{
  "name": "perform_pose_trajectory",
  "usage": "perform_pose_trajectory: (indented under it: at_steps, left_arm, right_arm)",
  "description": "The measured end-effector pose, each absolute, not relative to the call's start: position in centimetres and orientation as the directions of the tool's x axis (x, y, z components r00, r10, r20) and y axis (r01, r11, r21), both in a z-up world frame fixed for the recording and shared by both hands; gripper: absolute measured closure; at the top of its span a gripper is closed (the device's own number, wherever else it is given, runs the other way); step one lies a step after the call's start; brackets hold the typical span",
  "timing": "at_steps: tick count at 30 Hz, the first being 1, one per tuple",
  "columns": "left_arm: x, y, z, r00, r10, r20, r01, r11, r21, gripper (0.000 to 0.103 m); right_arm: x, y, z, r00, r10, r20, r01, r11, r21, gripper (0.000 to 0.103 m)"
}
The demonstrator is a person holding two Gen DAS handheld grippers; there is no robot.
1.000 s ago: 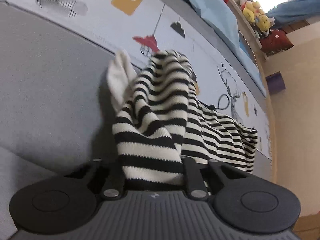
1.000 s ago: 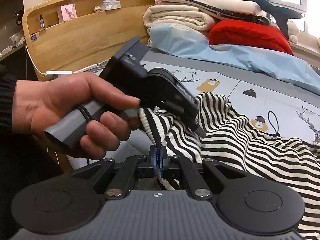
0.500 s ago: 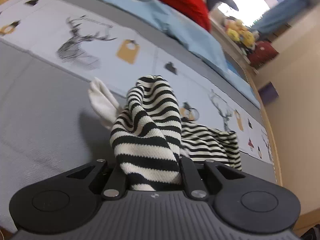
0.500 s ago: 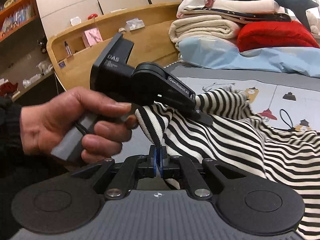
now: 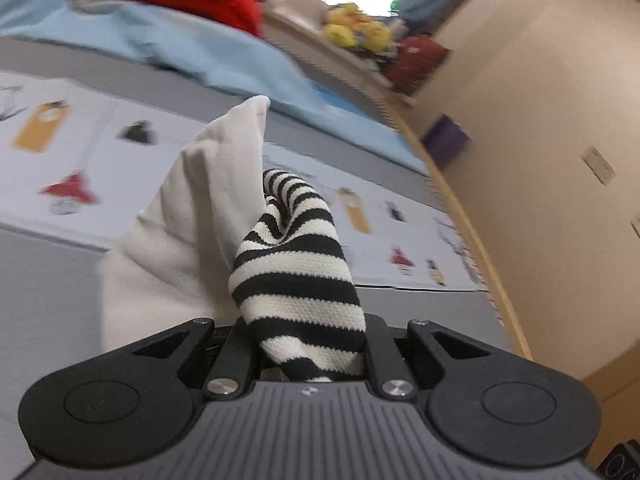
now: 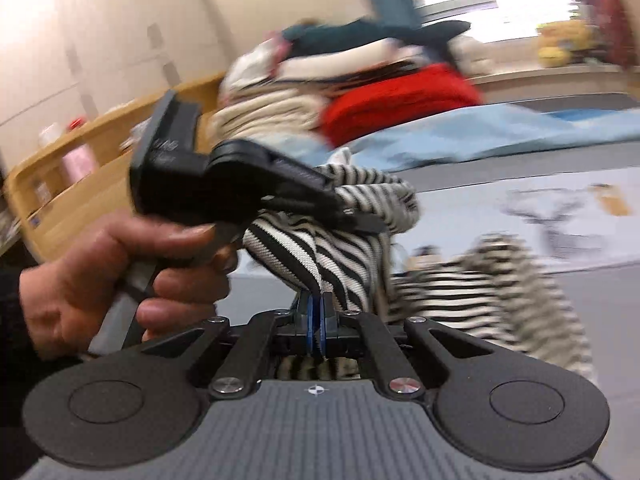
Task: Fold small clothes
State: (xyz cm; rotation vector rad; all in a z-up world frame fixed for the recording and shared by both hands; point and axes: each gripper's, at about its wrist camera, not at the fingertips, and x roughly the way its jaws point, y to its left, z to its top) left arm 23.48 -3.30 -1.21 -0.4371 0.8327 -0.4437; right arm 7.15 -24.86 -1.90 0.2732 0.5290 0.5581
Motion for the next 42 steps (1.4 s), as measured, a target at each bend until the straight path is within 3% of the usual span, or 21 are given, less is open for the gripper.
perform_pose_trajectory:
  at_steps: [2,4,5,6,9,12,17,18,19,21,25,30,32,34,35,42]
  left_arm:
    - [23.3,-6.1,-1.2,0.591,-0.558,-0.582,0.242,0.811,-0.532,0.087]
    - [23.3,-8.6,-1.4,0.566,-0.582,-0.583,0.267,0.799,-0.538,0.068]
    - [23.3,-9.5,-1.6,0.548,-0.600,-0.583,0.281,0.789,-0.547,0.053]
    - [23.2,-10.0,-1.7,0.528,-0.633,-0.566,0.306,0.764,-0.568,0.049]
    - [22.6,-9.4,-1.4,0.563,-0.645,-0.517,0.323,0.748,-0.581,0.045]
    - [23.1,-7.0,-2.0,0.561,-0.629,-0.538,0.249,0.748,-0.615,0.046]
    - [24.1,-4.5,-3.3,0.508,-0.567,-0.649,0.200,0.810,-0.551,0.047]
    - [24.0,-4.1,-3.5,0.498,-0.558,-0.664,0.202,0.819,-0.536,0.047]
    - [23.9,-3.9,-3.8,0.489,-0.550,-0.677,0.206,0.827,-0.522,0.047]
    - [23.6,-3.0,-4.1,0.479,-0.537,-0.694,0.213,0.838,-0.502,0.047]
    - [22.4,-1.4,-4.3,0.467,-0.525,-0.712,0.221,0.849,-0.481,0.047]
    - [22.1,-1.5,-4.9,0.421,-0.505,-0.754,0.259,0.863,-0.434,0.047]
    - [22.1,-1.7,-5.2,0.408,-0.483,-0.775,0.278,0.874,-0.399,0.047]
    - [21.9,-1.8,-5.3,0.403,-0.478,-0.781,0.293,0.875,-0.385,0.047]
    - [21.8,-1.8,-5.3,0.403,-0.479,-0.780,0.299,0.874,-0.382,0.047]
    - [21.1,-3.3,-5.1,0.394,-0.527,-0.753,0.376,0.840,-0.391,0.047]
  right_arm:
    - [6.6,-27.7,-1.8,0.758,0.517,-0.397,-0.372,0.843,0.388,0.100]
    - [6.0,-30.3,-1.9,0.790,0.466,-0.397,-0.312,0.865,0.394,0.100]
    - [5.8,-31.2,-2.0,0.801,0.442,-0.404,-0.284,0.874,0.394,0.100]
    - [5.8,-32.1,-2.3,0.809,0.411,-0.421,-0.246,0.886,0.393,0.101]
    - [7.2,-33.6,-4.5,0.774,0.288,-0.563,-0.086,0.930,0.357,0.101]
    - [9.0,-35.4,-7.8,0.661,0.166,-0.731,0.127,0.936,0.328,0.100]
    - [9.7,-37.5,-7.9,0.668,0.143,-0.730,0.250,0.881,0.401,0.097]
    - [9.8,-37.6,-7.7,0.673,0.149,-0.724,0.254,0.874,0.415,0.089]
    - [10.2,-37.7,-7.7,0.672,0.161,-0.723,0.257,0.865,0.431,0.071]
    - [11.9,-37.9,-7.6,0.661,0.191,-0.726,0.253,0.854,0.455,0.053]
    - [15.2,-37.4,-7.7,0.616,0.277,-0.738,0.130,0.888,0.442,0.052]
    - [17.9,-35.2,-10.0,0.512,0.318,-0.798,0.040,0.919,0.392,0.052]
    - [18.2,-34.1,-10.4,0.498,0.289,-0.818,0.009,0.941,0.338,0.063]
    - [18.2,-33.7,-10.5,0.486,0.290,-0.824,-0.011,0.945,0.325,0.096]
    - [18.0,-33.8,-10.2,0.499,0.293,-0.815,-0.017,0.944,0.329,0.097]
    - [14.1,-41.0,-5.9,0.708,0.476,-0.522,-0.011,0.746,0.665,0.100]
